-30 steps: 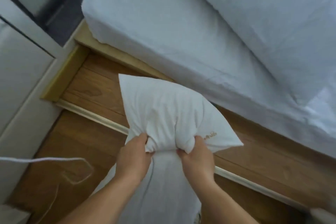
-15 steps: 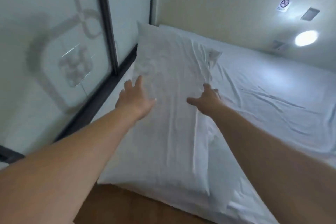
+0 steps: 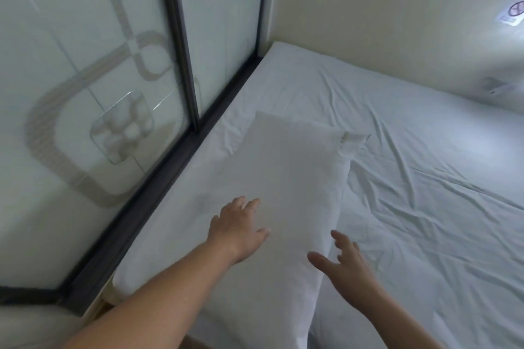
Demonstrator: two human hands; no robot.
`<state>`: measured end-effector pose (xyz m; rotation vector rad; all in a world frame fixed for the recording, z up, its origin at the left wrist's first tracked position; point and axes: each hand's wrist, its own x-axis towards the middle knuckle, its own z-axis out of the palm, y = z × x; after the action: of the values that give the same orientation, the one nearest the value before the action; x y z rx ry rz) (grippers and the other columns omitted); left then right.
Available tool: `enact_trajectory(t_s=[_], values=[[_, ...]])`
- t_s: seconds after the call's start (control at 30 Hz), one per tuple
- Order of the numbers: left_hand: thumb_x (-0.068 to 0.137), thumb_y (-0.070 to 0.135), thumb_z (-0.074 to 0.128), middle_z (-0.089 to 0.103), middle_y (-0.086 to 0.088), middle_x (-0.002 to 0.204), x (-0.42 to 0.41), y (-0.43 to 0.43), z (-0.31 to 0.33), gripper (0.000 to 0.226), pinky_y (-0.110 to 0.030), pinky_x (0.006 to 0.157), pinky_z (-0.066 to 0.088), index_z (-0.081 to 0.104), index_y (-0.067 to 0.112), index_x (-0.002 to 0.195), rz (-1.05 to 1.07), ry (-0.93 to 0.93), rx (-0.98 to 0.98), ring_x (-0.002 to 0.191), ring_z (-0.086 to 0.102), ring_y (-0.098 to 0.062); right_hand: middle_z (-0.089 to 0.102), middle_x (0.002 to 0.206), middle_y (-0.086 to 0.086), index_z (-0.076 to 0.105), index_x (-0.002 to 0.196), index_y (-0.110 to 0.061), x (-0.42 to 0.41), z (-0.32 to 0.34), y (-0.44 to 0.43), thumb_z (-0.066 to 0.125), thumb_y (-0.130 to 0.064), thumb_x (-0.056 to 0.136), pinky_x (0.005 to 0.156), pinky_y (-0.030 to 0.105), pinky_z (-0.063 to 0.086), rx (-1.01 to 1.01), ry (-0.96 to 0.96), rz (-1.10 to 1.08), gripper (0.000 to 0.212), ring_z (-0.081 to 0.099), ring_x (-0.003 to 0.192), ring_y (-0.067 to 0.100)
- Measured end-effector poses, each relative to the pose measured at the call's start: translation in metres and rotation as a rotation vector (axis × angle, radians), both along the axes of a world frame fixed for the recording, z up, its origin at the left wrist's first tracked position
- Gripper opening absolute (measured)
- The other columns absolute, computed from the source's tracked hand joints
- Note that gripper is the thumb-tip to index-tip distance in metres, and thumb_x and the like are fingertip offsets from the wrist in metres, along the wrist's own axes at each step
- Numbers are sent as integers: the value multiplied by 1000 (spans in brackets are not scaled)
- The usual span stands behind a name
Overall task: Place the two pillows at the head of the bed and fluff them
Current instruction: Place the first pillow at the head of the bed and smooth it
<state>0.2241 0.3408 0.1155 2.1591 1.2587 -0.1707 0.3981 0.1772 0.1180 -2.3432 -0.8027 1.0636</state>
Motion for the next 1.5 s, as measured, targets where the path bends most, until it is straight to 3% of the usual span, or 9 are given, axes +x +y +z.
enact_trajectory(t_s=[0.23, 0.33, 0.5, 0.63, 0.73, 0.87, 1.0, 1.23, 1.5], values=[[43, 91, 54, -5, -11, 159, 50, 94, -67, 133, -67, 106, 13, -17, 41, 143, 181, 229, -57, 143, -1, -40, 24, 151, 12, 7, 150, -26, 36, -28, 126, 65, -73, 64, 108, 46, 31, -102, -198, -120, 113, 32, 135, 34], [27, 102, 37, 1, -10, 157, 57, 105, -128, 138, -64, 104, 19, -24, 48, 138, 272, 194, -153, 141, 8, -38, 5, 157, 14, -8, 147, -30, 16, -86, 165, 60, -86, 48, 109, 50, 25, -207, -236, -156, 133, 17, 140, 39], [66, 80, 53, 47, -9, 116, 62, 101, -207, 96, -44, 79, 46, 19, 36, 144, 205, -8, 82, 109, 50, -32, 41, 128, 16, 12, 142, -30, 9, -175, 182, 65, -69, 66, 89, 47, 40, -176, -478, -195, 100, 39, 116, 38], [81, 41, 65, 63, 4, 92, 71, 108, -187, 24, -35, 61, 43, 52, 34, 100, 297, -338, 170, 82, 63, -24, 61, 101, 5, 49, 112, -30, 23, -160, 189, 66, -39, 79, 62, 39, 43, 95, -502, -199, 38, 58, 85, 36], [84, 39, 62, 59, 8, 77, 100, 140, -126, 16, -32, 54, 38, 50, 30, 80, 363, -493, 280, 67, 58, -20, 60, 89, -3, 48, 97, -35, 57, -98, 220, 66, -41, 79, 55, 34, 36, 298, -609, -220, 26, 59, 74, 31], [91, 49, 45, 53, -5, 110, 186, 262, -22, 34, -41, 78, 42, 57, 27, 115, 405, -529, 395, 99, 57, -29, 53, 120, 7, 41, 126, -41, 164, 3, 343, 55, -56, 83, 82, 41, 41, 320, -602, -204, 48, 53, 110, 33], [90, 63, 23, 6, -4, 160, 252, 373, 33, 59, -61, 111, 4, 15, 45, 146, 117, -252, 397, 145, 4, -27, 13, 158, 5, 15, 149, -33, 242, 59, 417, 44, -64, 86, 112, 54, 14, 258, -629, -142, 76, 22, 140, 31], [78, 76, 9, -10, 7, 161, 276, 391, -135, 72, -66, 108, -1, 0, 50, 144, -86, 40, 326, 145, -10, -29, 20, 156, 3, 14, 149, -33, 240, -100, 371, 42, -65, 87, 108, 44, 28, 20, -557, 153, 75, 30, 136, 27], [67, 87, 22, -4, -1, 161, 322, 424, -213, 91, -69, 105, 13, -3, 45, 143, 20, 10, 370, 144, -1, -36, 19, 155, 4, 11, 149, -35, 251, -164, 389, 43, -68, 85, 107, 44, 28, 87, -431, 13, 79, 26, 137, 30]])
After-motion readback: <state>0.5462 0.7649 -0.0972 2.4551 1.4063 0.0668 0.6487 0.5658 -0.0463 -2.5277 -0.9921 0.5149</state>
